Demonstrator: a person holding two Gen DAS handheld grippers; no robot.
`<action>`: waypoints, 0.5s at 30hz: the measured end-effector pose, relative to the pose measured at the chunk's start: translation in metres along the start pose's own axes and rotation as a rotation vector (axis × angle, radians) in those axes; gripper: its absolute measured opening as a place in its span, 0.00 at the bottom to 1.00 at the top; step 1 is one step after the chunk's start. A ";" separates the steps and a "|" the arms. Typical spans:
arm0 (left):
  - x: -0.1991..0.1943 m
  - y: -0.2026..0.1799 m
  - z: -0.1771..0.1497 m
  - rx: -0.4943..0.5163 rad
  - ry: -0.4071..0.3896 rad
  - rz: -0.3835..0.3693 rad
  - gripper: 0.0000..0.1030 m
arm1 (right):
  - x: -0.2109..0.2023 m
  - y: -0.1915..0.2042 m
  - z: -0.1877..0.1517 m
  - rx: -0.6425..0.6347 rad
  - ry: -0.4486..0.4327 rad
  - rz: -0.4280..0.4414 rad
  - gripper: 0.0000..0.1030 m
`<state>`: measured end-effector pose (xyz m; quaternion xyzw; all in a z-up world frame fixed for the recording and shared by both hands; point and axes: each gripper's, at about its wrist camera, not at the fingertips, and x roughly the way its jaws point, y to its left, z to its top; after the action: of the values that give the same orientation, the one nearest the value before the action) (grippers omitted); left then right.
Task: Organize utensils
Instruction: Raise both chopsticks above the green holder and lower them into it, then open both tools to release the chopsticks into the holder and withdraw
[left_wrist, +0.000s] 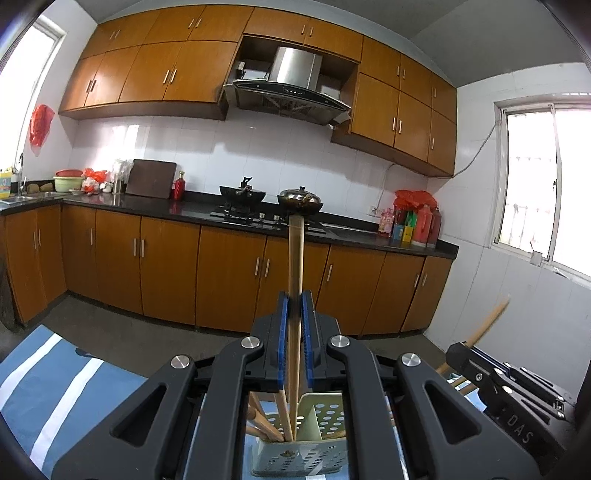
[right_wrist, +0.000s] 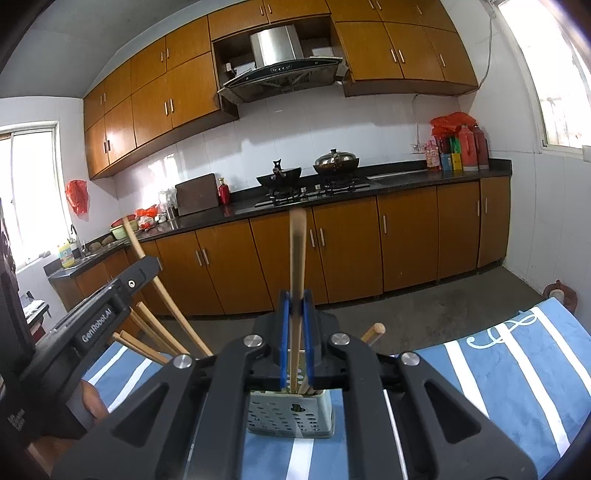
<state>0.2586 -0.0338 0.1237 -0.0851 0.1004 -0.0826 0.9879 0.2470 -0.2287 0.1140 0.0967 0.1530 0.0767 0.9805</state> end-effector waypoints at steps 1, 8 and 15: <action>-0.002 0.001 0.001 -0.002 0.002 0.000 0.23 | -0.001 0.000 0.000 -0.002 0.000 0.000 0.12; -0.025 0.003 0.013 -0.004 -0.038 0.016 0.50 | -0.016 -0.005 0.001 0.005 -0.020 -0.008 0.22; -0.060 0.016 0.020 0.011 -0.058 0.035 0.54 | -0.052 -0.011 0.004 0.001 -0.071 -0.032 0.32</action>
<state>0.2073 -0.0045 0.1513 -0.0802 0.0727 -0.0631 0.9921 0.2004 -0.2500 0.1306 0.0973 0.1196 0.0572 0.9864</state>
